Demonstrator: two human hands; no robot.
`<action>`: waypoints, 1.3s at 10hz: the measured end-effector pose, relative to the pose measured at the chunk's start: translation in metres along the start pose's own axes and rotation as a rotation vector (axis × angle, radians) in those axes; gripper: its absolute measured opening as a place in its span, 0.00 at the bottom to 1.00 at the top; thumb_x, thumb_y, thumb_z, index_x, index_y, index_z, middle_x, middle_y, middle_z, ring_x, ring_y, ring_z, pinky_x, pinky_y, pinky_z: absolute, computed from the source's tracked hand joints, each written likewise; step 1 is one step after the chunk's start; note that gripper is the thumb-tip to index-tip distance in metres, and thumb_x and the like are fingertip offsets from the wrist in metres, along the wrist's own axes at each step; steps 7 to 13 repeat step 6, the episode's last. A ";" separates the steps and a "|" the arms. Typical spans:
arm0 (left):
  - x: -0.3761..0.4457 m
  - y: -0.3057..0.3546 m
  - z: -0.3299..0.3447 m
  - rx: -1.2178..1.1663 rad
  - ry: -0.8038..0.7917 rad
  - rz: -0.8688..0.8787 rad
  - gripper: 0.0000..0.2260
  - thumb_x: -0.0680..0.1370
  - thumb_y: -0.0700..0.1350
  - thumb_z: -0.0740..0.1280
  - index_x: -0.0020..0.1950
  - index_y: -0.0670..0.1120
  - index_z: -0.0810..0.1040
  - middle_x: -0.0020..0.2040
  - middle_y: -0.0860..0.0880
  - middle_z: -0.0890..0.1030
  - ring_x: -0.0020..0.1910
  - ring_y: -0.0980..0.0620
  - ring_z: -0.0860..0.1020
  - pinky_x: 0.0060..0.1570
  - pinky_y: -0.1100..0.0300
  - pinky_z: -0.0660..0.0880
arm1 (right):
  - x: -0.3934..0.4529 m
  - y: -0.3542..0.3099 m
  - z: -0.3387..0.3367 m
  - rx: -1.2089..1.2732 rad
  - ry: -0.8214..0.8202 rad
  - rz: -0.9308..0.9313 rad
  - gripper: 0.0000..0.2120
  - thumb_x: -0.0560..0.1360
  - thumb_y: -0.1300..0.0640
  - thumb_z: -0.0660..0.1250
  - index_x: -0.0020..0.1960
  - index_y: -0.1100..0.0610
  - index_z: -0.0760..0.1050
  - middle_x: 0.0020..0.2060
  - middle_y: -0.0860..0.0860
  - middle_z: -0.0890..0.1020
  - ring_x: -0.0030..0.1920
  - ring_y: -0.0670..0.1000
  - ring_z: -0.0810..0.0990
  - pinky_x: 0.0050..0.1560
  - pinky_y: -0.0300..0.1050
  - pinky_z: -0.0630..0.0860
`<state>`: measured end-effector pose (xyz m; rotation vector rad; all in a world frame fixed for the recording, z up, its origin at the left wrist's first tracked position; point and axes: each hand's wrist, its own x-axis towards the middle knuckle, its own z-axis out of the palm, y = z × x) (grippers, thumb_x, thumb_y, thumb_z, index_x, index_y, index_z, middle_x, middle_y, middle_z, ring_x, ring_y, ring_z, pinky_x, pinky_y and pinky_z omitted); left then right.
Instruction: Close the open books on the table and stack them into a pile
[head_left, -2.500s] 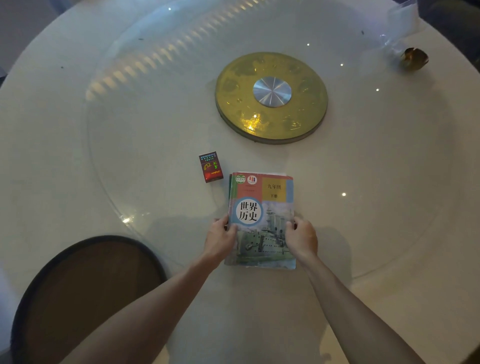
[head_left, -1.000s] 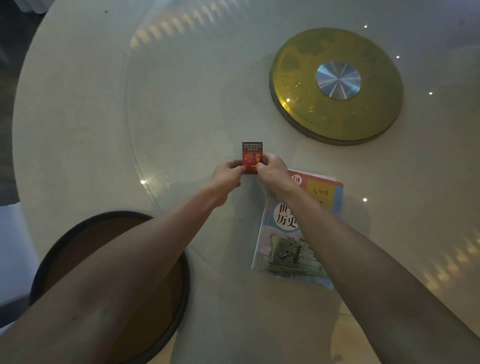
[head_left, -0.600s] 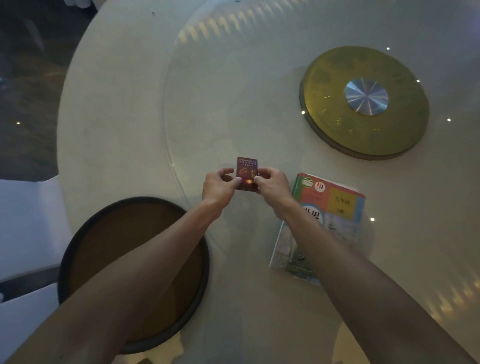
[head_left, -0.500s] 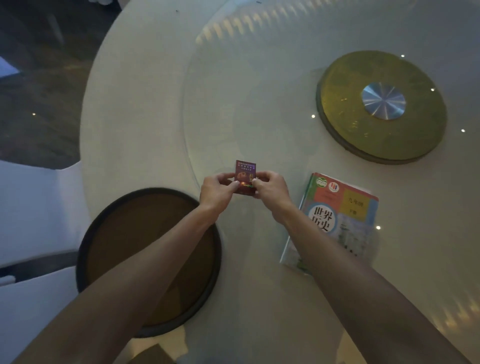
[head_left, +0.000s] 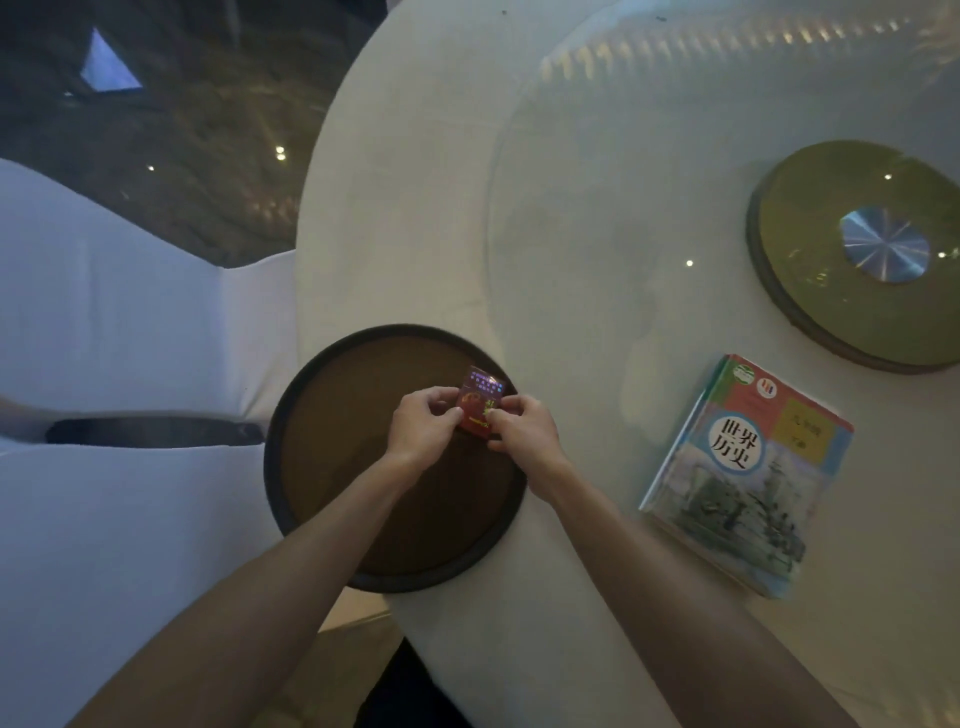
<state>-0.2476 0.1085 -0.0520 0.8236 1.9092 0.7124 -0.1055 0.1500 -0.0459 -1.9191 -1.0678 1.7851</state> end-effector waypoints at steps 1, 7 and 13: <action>-0.004 -0.016 -0.010 0.090 -0.027 0.016 0.14 0.78 0.41 0.70 0.63 0.48 0.83 0.57 0.50 0.85 0.57 0.53 0.81 0.60 0.53 0.77 | -0.013 0.012 0.014 0.018 -0.021 0.042 0.17 0.79 0.60 0.69 0.67 0.60 0.73 0.52 0.51 0.80 0.58 0.54 0.83 0.58 0.53 0.84; 0.002 -0.002 -0.017 0.534 -0.051 0.209 0.22 0.78 0.52 0.69 0.71 0.48 0.75 0.63 0.45 0.78 0.60 0.47 0.78 0.59 0.51 0.77 | -0.035 0.006 -0.005 -0.425 0.116 -0.148 0.22 0.81 0.49 0.64 0.71 0.58 0.76 0.62 0.53 0.83 0.64 0.55 0.81 0.65 0.53 0.78; 0.002 -0.002 -0.017 0.534 -0.051 0.209 0.22 0.78 0.52 0.69 0.71 0.48 0.75 0.63 0.45 0.78 0.60 0.47 0.78 0.59 0.51 0.77 | -0.035 0.006 -0.005 -0.425 0.116 -0.148 0.22 0.81 0.49 0.64 0.71 0.58 0.76 0.62 0.53 0.83 0.64 0.55 0.81 0.65 0.53 0.78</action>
